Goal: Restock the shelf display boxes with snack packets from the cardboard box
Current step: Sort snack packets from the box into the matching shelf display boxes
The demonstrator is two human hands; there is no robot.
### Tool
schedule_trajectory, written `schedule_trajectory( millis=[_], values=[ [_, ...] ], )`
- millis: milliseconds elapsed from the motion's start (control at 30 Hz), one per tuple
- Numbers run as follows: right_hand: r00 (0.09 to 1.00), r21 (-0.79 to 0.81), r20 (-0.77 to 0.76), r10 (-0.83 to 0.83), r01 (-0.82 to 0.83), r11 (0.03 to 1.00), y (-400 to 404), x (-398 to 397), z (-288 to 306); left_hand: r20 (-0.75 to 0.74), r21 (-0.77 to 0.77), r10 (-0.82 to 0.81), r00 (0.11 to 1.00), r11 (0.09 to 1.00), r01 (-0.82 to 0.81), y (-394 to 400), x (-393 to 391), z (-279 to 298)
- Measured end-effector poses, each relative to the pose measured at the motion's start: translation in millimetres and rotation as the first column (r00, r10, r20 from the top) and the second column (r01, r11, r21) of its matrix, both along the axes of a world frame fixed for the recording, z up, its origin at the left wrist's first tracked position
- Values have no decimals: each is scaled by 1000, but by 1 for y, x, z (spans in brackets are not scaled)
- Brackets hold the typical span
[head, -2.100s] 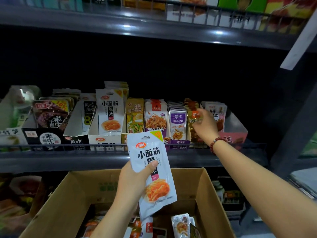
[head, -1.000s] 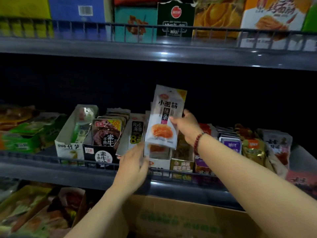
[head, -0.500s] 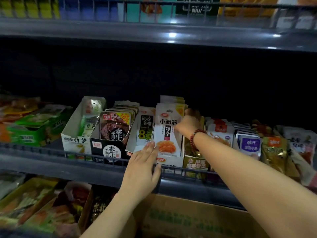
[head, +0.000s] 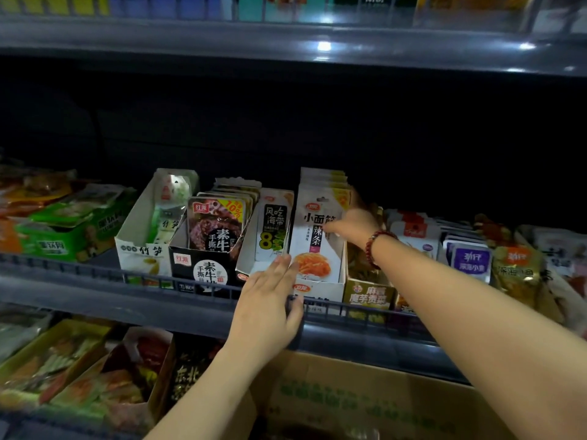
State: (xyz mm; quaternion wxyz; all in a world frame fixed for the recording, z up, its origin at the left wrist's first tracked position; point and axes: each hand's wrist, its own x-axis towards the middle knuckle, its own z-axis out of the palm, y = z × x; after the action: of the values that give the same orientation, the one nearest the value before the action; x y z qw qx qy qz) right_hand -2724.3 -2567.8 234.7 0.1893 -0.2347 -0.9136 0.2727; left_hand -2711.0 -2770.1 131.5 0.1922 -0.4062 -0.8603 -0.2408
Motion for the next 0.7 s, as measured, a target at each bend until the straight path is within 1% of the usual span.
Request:
schedule_trajectory(
  millis=[67,167,233,300,400,500,600,700],
  values=[
    [994,-52,-106,11,-17,998,2,9,-2,-8,-15,19,1000,1000,-19,1,0,0],
    [982,-40,-177,67,-75,996,-2,33,-7,-23,-65,42,999,997,-43,1,4,3],
    [984,-35,-157,87,-94,995,-8,54,-15,-20,-97,61,998,993,-63,2,9,7],
    [983,-4,-135,122,-123,992,-15,80,-25,-20,-76,65,998,995,-66,2,23,12],
    [976,34,-156,155,-151,988,-30,125,-36,-7,-52,29,1000,998,-29,4,51,20],
    [972,40,-118,205,-201,979,-43,178,-44,-2,-15,-23,1000,1000,23,5,91,23],
    [965,97,-71,252,-245,965,-49,232,-55,87,-20,-94,992,995,96,4,136,15],
    [953,130,-14,303,-298,946,-47,282,-68,225,-10,-152,962,987,158,4,176,1]
  ],
)
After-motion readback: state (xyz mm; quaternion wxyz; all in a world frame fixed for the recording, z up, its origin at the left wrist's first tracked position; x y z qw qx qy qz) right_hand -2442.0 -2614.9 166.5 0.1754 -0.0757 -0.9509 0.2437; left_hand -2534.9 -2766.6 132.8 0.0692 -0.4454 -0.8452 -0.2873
